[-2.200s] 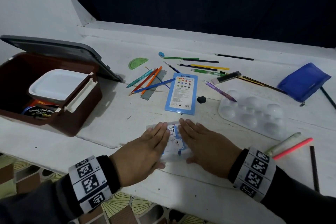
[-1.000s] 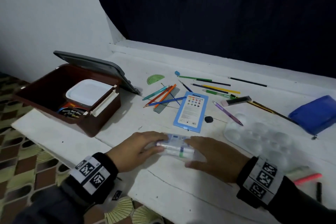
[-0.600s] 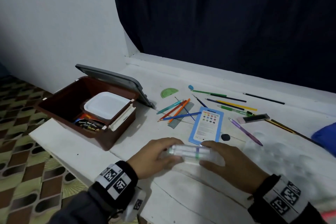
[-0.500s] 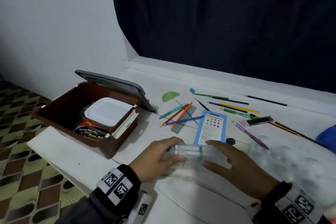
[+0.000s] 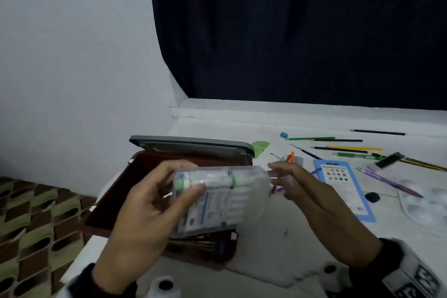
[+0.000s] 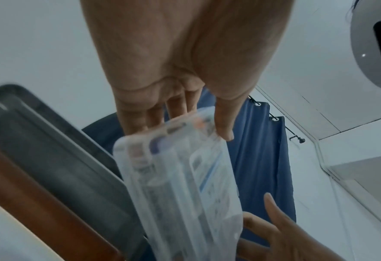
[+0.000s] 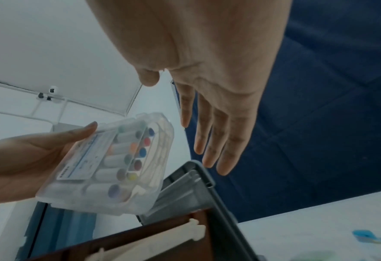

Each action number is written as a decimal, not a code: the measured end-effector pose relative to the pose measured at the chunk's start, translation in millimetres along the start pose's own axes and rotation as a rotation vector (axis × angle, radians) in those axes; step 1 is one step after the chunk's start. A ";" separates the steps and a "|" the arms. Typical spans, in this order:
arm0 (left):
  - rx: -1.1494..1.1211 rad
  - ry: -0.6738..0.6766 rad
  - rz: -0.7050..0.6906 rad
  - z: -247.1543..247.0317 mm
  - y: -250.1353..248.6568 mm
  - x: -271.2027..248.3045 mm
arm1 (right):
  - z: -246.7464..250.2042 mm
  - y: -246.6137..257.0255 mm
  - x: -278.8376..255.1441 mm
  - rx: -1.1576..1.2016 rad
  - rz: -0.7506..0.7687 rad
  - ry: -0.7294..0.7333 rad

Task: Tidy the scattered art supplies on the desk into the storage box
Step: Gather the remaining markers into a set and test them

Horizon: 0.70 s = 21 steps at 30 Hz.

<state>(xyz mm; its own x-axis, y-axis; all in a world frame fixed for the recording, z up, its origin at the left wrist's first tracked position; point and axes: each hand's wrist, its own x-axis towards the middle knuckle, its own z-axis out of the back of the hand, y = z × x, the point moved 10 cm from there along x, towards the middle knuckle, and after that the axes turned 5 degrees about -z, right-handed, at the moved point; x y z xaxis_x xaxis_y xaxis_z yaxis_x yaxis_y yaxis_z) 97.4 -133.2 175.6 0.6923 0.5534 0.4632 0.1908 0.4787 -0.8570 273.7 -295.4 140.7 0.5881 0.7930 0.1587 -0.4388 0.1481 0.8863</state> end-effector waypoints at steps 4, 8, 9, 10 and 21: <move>0.006 -0.119 -0.006 73.4 12.7 -0.3 | -51.2 14.4 16.0 -0.183 0.016 0.045; 0.194 -0.150 -0.068 121.8 19.2 1.1 | -97.6 18.0 31.9 -0.517 0.087 0.099; 0.263 -0.124 -0.093 127.1 19.5 2.2 | -108.8 18.9 35.8 -0.600 0.101 0.128; 0.332 -0.092 -0.120 129.7 20.0 3.4 | -119.7 18.8 39.7 -0.680 0.112 0.157; 0.770 0.270 -0.182 97.0 76.3 4.2 | -184.8 -17.4 58.4 -1.161 0.051 0.384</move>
<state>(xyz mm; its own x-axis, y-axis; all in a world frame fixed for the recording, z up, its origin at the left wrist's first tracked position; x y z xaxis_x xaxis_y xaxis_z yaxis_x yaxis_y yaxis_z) 47.3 -28.1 134.0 0.8582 0.2871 0.4255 -0.1456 0.9311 -0.3344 190.1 -142.4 54.1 0.4003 0.9070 -0.1307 -0.9164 0.3953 -0.0634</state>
